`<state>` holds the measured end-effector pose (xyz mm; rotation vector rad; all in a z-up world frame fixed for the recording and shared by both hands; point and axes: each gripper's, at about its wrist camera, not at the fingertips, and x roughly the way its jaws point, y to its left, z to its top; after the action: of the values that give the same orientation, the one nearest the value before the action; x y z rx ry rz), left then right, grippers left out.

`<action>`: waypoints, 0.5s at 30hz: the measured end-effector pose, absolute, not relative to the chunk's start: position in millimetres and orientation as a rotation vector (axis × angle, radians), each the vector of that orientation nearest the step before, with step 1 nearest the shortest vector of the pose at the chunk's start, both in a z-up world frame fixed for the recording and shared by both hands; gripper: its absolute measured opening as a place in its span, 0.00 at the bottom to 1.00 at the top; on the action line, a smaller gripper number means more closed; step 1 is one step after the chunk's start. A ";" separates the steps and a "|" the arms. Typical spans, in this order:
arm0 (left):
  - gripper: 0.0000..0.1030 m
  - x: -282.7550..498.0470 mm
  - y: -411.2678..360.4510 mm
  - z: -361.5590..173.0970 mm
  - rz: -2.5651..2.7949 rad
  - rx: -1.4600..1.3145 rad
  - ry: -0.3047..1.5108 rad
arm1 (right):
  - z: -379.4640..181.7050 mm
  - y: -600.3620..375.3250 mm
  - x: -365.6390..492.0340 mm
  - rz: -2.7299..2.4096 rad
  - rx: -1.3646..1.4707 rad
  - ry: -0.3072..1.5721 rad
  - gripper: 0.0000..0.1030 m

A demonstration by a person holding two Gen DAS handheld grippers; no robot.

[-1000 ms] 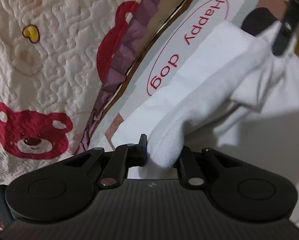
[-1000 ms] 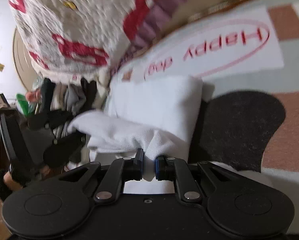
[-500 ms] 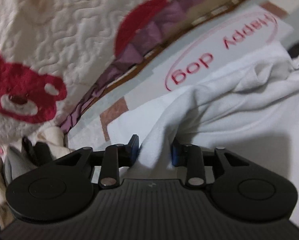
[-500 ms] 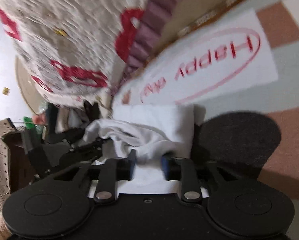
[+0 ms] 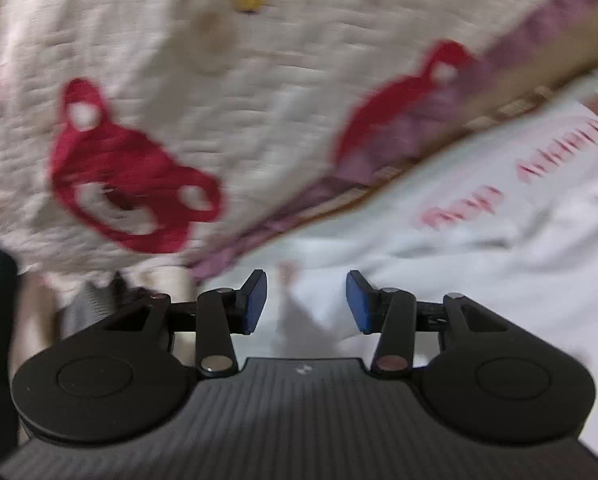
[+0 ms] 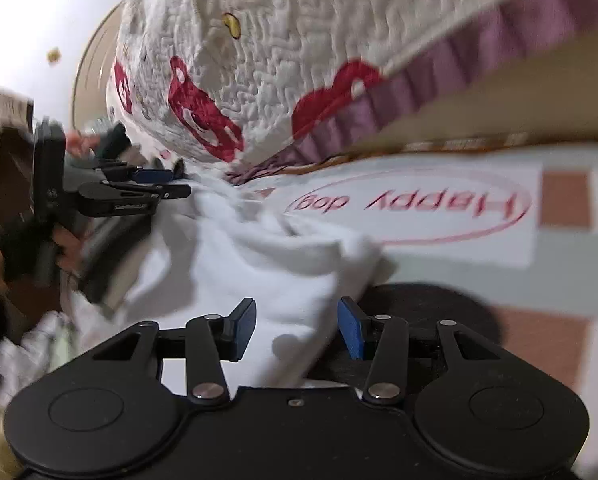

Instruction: Fold clothes

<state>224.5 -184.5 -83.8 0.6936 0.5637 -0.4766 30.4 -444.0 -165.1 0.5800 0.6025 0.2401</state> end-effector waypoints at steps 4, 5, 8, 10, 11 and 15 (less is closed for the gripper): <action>0.42 220.2 -175.8 -78.2 -0.563 0.568 0.602 | -177.3 -449.6 37.6 0.209 0.654 0.575 0.49; 0.43 215.1 -177.8 -83.9 -0.595 0.589 0.617 | -178.5 -448.8 37.4 0.193 0.648 0.559 0.50; 0.43 201.1 -185.8 -114.5 -0.656 0.676 0.677 | -180.5 -447.5 38.6 0.171 0.613 0.512 0.31; 0.43 197.0 -188.3 -130.3 -0.670 0.689 0.725 | -175.2 -443.5 44.8 0.203 0.548 0.528 0.09; 0.43 199.2 -187.3 -133.7 -0.658 0.656 0.753 | -168.8 -442.9 45.3 0.200 0.536 0.527 0.09; 0.44 221.7 -186.2 -135.9 -0.642 0.527 0.811 | -139.3 -445.8 46.4 0.200 0.506 0.481 0.08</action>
<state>221.7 -186.2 -135.9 0.5266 0.8108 -0.6417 46.4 -445.8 -139.2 0.5062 0.4809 0.2004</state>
